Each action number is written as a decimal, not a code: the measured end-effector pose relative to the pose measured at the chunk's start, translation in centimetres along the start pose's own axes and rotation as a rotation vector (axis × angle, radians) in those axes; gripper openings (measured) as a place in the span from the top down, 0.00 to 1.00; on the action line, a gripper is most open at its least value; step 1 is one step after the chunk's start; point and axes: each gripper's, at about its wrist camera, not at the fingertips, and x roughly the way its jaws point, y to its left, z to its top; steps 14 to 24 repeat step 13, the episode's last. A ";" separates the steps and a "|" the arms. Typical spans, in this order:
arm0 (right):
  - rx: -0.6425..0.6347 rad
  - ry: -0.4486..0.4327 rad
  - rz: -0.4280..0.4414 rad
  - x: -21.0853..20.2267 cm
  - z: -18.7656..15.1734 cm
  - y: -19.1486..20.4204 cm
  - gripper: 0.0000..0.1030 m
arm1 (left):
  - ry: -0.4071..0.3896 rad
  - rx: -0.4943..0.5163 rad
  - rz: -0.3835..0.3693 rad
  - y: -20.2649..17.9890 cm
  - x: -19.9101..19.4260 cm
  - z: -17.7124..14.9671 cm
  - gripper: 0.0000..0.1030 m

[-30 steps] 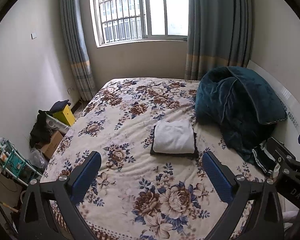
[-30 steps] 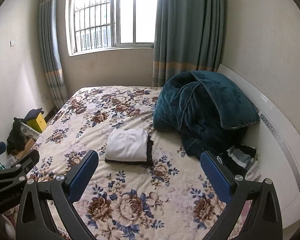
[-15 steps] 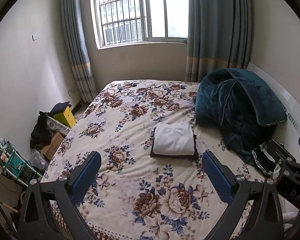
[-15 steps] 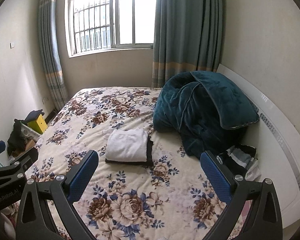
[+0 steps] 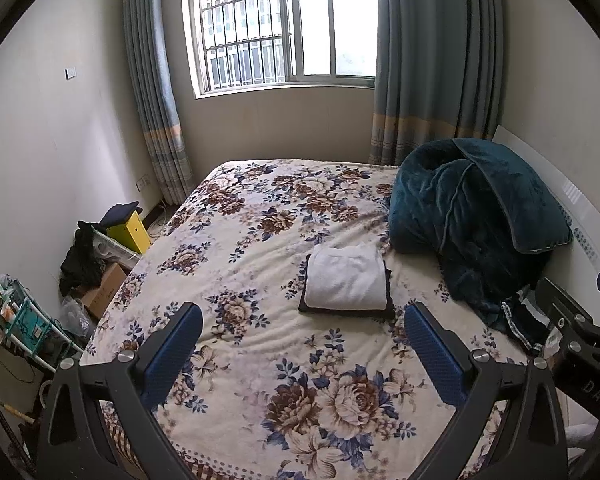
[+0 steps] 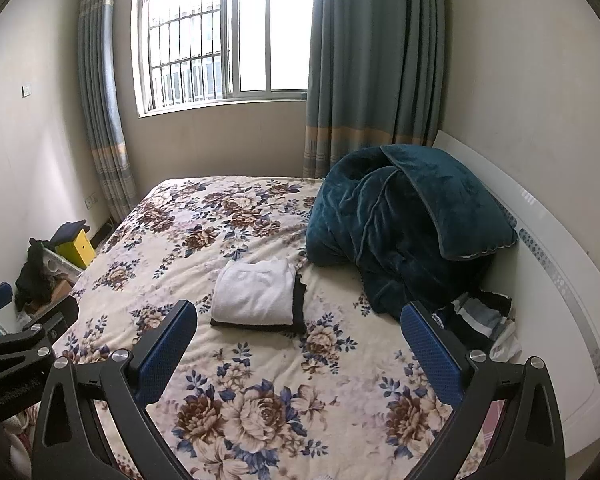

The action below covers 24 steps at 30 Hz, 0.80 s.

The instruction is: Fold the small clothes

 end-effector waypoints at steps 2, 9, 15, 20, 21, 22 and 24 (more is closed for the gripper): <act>0.001 0.000 -0.001 -0.1 0.0 -0.1 0.00 | 0.000 0.000 -0.003 0.0 -0.1 0.0 0.00; 0.003 0.000 -0.002 -0.1 -0.2 -0.1 0.00 | -0.006 0.000 0.000 -0.1 -0.3 0.0 0.00; 0.002 -0.001 -0.002 -0.1 -0.2 -0.1 0.00 | -0.014 -0.003 0.001 0.0 -0.4 0.1 0.00; 0.002 -0.001 -0.002 -0.1 -0.2 -0.1 0.00 | -0.014 -0.003 0.001 0.0 -0.4 0.1 0.00; 0.002 -0.001 -0.002 -0.1 -0.2 -0.1 0.00 | -0.014 -0.003 0.001 0.0 -0.4 0.1 0.00; 0.002 -0.001 -0.002 -0.1 -0.2 -0.1 0.00 | -0.014 -0.003 0.001 0.0 -0.4 0.1 0.00; 0.002 -0.001 -0.002 -0.1 -0.2 -0.1 0.00 | -0.014 -0.003 0.001 0.0 -0.4 0.1 0.00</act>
